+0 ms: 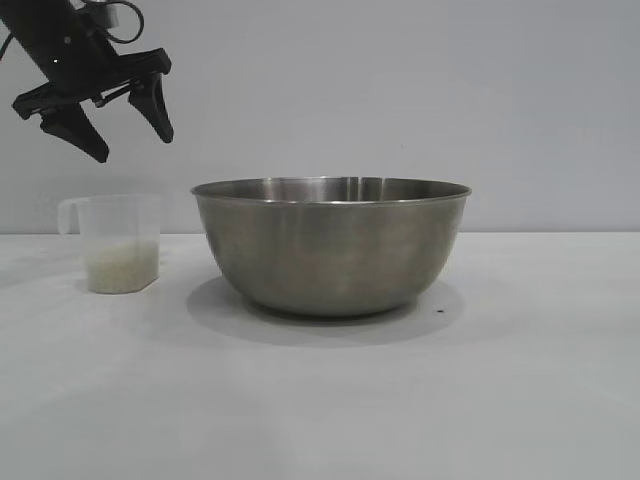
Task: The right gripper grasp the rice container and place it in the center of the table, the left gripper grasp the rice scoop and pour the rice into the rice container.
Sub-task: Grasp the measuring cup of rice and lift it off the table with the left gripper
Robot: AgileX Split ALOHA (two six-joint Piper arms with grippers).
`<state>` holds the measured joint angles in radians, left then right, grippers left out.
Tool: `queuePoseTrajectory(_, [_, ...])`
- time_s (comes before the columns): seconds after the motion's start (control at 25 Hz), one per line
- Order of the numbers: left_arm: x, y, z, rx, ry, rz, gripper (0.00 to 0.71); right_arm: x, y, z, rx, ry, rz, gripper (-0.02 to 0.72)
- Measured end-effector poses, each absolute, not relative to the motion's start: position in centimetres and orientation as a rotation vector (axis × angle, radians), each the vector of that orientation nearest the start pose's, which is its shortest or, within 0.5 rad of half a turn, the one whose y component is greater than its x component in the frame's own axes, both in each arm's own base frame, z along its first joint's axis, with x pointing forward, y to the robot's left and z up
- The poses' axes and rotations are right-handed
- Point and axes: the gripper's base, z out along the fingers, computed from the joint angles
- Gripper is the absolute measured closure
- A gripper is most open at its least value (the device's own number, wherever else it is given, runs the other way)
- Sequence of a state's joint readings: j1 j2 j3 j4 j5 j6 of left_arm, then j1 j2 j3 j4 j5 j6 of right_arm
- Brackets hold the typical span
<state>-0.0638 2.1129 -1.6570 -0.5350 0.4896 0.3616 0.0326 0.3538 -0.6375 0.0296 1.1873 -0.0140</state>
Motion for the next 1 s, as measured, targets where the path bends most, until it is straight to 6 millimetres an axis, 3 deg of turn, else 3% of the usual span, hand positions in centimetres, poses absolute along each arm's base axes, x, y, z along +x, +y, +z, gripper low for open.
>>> queuePoseTrajectory(0.32, [47.9,-5.1,21.1,0.081,2.378,-0.344,0.160,0.5,0.5,27.4,-0.056,2.213,0.074,0.348])
queuePoseTrajectory(0.52, [47.9,-5.1,21.1,0.084,2.379,-0.342,0.160,-0.8,0.5,26.8,-0.088,2.130,0.063,0.348])
queuePoseTrajectory(1.0, [47.8,-5.0,20.9,0.136,2.398,-0.297,0.160,-1.0,0.6,26.8,-0.114,2.115,0.079,0.348])
